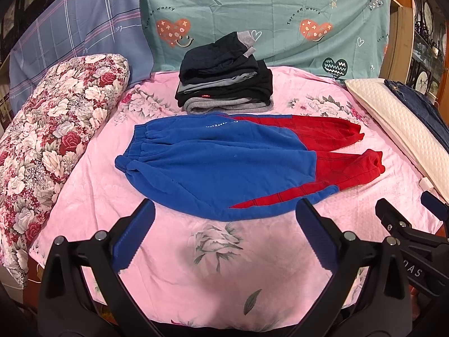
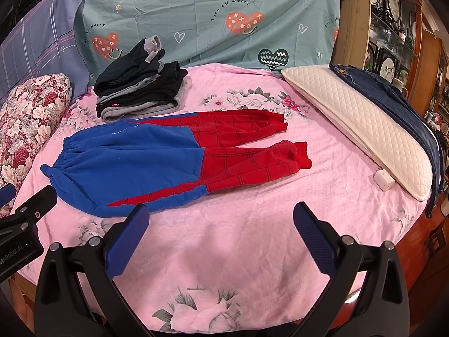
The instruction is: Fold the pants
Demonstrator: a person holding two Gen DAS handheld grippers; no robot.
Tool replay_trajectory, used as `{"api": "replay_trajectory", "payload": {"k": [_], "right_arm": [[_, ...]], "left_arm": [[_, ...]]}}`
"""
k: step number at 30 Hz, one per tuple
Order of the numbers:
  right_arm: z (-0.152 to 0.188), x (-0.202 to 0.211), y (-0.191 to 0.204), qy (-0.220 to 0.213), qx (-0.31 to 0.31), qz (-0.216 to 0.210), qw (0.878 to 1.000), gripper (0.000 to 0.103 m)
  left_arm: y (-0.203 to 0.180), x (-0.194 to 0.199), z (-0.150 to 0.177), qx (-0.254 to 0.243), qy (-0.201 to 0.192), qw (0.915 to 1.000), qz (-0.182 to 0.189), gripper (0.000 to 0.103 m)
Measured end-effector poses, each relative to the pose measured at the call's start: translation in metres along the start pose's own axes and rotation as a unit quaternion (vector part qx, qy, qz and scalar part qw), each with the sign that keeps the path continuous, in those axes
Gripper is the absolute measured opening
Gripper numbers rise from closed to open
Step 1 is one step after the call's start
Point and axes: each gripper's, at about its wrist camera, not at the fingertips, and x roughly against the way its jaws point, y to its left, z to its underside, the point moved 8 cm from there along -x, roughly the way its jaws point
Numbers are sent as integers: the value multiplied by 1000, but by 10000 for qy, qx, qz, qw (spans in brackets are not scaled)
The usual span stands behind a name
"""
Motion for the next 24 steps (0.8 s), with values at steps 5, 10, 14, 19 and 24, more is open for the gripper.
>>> {"api": "replay_trajectory", "payload": {"k": [5,10,14,19,24], "right_arm": [[0,0,0,-2,6,0,10000,102],[1,0,0,-1,10,-5,10000,102],[1,0,0,4,5,-5,10000,102],[2,-1,0,5,7,-5,10000,102],[2,-1,0,7,7,-6,10000,102]], "left_arm": [[0,0,0,-2,-3,10000,-5,101],[0,0,0,1,0,10000,-8,101],[0,0,0,2,3,10000,-8,101],[0,0,1,0,3,10000,-8,101],[0,0,0,3,10,10000,-2,101]]}}
